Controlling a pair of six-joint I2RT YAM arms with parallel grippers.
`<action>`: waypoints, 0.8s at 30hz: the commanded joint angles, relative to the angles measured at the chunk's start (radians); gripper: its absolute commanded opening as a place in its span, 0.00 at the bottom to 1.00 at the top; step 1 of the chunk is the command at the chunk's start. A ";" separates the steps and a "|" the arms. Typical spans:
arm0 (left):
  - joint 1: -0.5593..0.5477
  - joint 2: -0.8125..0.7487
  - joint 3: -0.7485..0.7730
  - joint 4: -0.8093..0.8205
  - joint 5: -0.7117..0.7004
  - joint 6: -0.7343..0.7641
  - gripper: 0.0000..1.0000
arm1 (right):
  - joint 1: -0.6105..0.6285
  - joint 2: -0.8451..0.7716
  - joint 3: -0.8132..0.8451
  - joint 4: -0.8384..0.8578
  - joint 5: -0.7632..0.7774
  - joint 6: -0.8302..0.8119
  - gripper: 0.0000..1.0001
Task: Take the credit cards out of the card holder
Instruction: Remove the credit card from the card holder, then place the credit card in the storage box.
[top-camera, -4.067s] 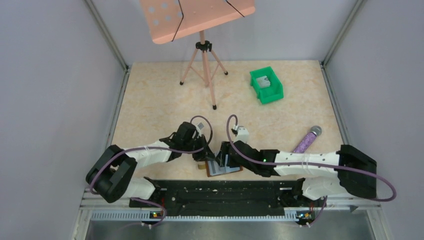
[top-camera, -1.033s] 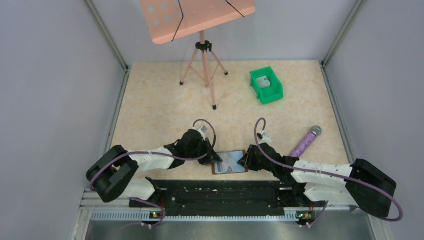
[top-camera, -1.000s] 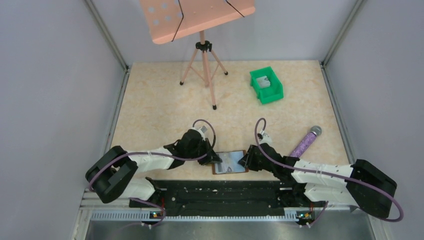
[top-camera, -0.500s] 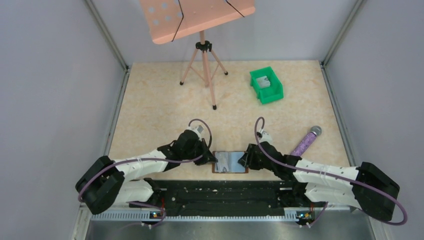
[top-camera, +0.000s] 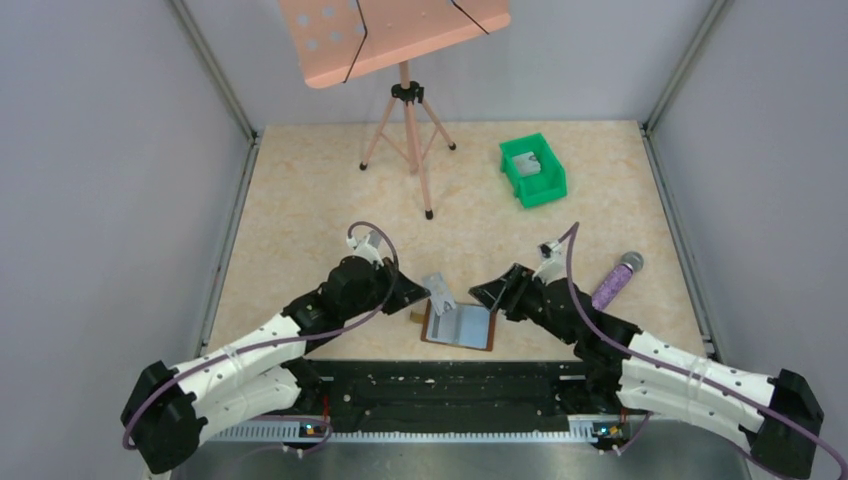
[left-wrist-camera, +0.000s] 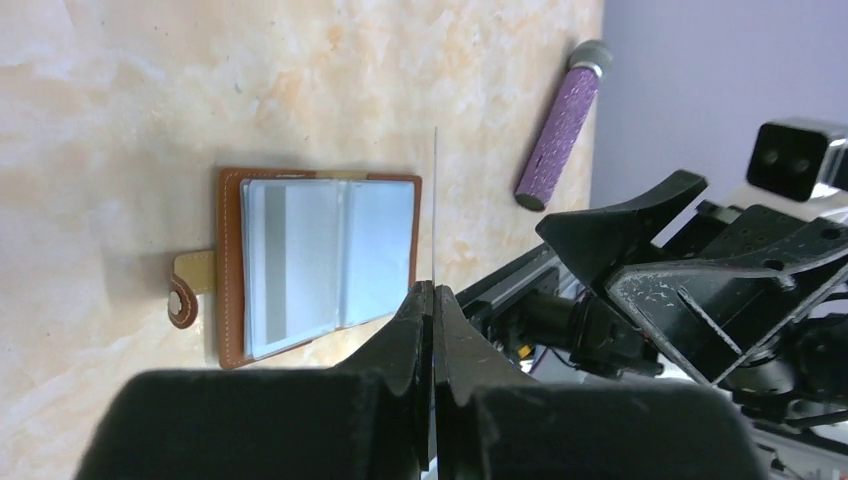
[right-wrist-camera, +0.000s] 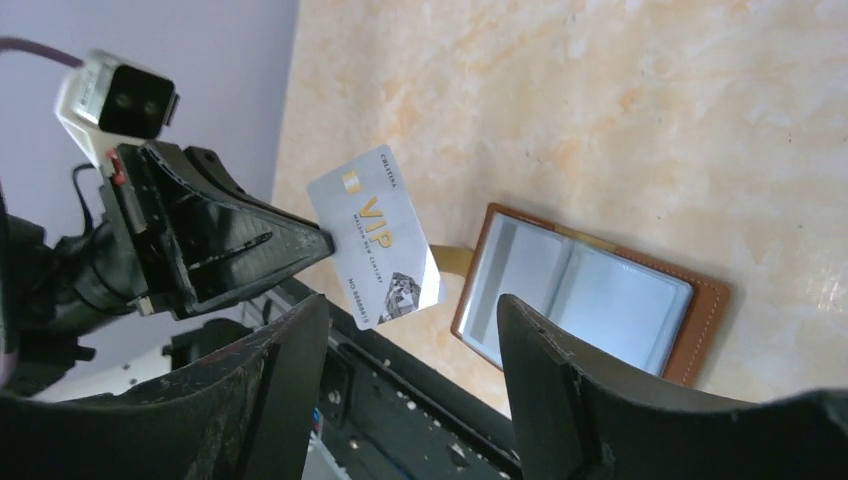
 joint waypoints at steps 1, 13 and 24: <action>0.001 -0.050 0.031 -0.015 -0.090 -0.045 0.00 | -0.009 -0.081 -0.048 0.060 0.085 0.069 0.63; 0.001 -0.140 -0.109 0.270 -0.156 -0.157 0.00 | -0.008 0.002 -0.156 0.439 -0.036 0.136 0.64; 0.000 -0.129 -0.152 0.434 -0.130 -0.215 0.00 | 0.007 0.254 -0.145 0.789 -0.092 0.156 0.62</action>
